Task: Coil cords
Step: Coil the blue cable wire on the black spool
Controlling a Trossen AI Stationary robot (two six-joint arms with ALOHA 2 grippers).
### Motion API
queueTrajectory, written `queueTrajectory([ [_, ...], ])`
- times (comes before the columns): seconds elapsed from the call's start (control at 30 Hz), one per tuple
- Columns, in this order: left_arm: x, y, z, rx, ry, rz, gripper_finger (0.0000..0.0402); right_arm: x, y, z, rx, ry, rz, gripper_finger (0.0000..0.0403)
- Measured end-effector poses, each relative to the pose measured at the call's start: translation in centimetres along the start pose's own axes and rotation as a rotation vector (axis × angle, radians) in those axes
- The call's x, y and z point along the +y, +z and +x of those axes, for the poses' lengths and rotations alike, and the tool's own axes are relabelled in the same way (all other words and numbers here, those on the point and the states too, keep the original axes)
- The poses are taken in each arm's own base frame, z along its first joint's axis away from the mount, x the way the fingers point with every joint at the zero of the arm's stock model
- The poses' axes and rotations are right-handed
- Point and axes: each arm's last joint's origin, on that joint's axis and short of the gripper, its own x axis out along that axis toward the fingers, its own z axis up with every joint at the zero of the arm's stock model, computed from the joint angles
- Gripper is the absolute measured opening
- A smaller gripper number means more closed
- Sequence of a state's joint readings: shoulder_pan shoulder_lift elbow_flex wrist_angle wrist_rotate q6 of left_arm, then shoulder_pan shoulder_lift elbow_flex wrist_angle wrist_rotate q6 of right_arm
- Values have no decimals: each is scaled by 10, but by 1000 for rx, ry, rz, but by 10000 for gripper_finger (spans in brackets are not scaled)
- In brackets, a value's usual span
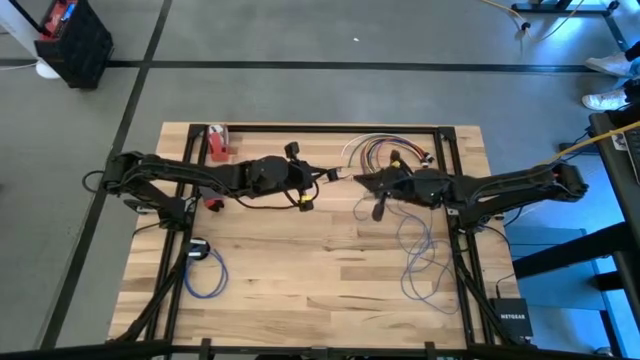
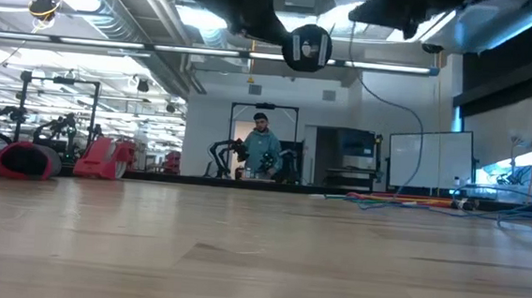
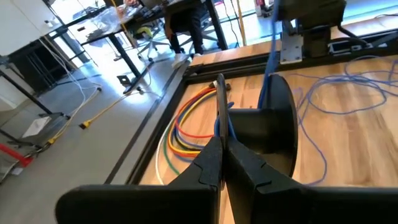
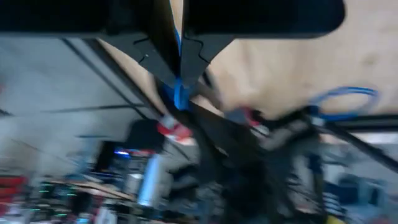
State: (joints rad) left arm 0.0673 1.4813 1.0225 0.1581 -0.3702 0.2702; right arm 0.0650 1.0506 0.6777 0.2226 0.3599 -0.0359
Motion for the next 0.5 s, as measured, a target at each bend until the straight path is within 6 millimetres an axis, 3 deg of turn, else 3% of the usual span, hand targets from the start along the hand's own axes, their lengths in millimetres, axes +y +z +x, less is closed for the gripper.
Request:
queueTrajectory([
  [0.5, 2, 0, 7, -32, 23, -28, 5, 14, -11, 30, -57, 73, 51, 11],
])
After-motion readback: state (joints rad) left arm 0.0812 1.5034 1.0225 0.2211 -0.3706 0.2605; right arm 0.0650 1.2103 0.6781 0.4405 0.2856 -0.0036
